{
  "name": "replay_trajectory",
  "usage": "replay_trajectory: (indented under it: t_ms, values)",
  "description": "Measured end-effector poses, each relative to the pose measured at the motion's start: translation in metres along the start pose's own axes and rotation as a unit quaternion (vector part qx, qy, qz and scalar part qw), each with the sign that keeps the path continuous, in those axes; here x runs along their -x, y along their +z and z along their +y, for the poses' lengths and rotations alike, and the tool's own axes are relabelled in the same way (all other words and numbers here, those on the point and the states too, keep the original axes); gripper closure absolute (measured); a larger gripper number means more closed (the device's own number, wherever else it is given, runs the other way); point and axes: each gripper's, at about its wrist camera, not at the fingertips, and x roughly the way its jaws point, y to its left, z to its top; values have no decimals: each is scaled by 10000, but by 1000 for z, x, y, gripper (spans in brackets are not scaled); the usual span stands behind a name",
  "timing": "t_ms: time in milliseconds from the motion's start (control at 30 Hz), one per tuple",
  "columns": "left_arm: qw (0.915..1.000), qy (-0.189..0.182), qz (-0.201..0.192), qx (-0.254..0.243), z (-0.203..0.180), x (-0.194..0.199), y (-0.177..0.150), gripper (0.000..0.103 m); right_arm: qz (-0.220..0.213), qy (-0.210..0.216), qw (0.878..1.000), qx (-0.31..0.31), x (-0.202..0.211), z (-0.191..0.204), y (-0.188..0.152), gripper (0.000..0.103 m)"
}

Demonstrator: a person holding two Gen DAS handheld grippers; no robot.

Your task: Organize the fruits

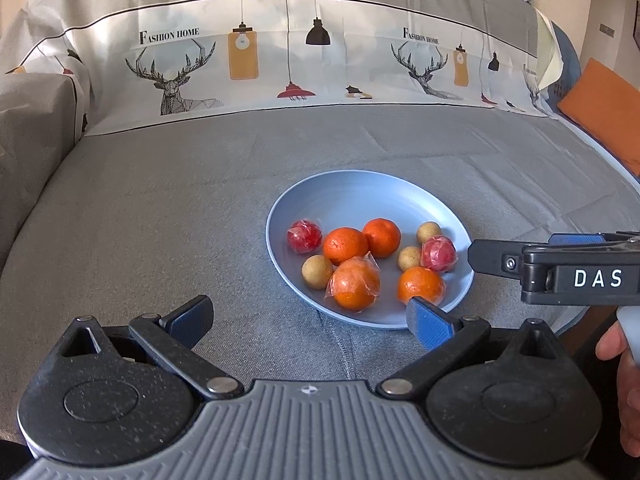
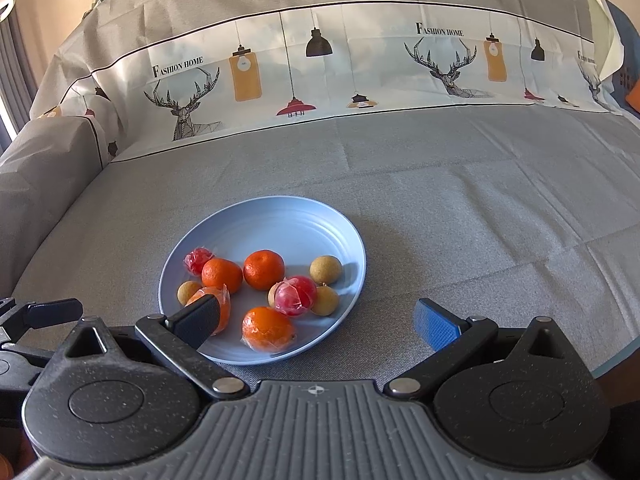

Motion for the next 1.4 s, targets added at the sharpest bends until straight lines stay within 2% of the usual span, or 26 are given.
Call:
replay_trajectory:
  t_ms: [633, 933, 1400]
  values:
    - [9998, -7, -105, -181, -5, 2, -2, 0, -39, 21, 10000, -17, 1, 1, 1, 1]
    - [9997, -57, -64, -243, -7, -10, 1, 0, 40, 2, 10000, 33, -5, 4, 3, 1]
    - [9999, -105, -102, -72, 2, -25, 10, 0, 58, -40, 9999, 109, -17, 10, 10, 1]
